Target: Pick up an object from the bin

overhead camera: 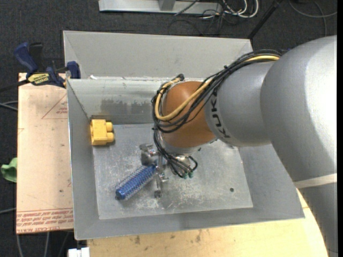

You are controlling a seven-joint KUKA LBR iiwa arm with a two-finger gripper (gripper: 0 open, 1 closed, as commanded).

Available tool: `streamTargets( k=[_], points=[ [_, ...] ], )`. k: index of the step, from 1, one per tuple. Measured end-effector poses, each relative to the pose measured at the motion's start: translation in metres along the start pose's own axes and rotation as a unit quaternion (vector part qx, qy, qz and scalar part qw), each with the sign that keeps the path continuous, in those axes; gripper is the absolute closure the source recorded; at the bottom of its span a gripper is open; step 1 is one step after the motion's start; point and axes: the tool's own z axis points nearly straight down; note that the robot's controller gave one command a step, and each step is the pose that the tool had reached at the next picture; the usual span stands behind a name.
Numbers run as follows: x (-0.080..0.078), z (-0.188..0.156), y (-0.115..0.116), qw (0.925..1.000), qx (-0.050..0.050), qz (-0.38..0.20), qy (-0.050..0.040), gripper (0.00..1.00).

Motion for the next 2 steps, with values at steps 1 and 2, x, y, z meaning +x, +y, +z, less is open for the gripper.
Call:
streamTargets(
  k=[1,2],
  points=[
    [-0.001,-0.002,-0.001,1.0,0.0,0.001,-0.0021,1.0],
    [-0.001,-0.143,-0.022,0.999,0.001,-0.043,-0.0063,1.0]
  ],
)
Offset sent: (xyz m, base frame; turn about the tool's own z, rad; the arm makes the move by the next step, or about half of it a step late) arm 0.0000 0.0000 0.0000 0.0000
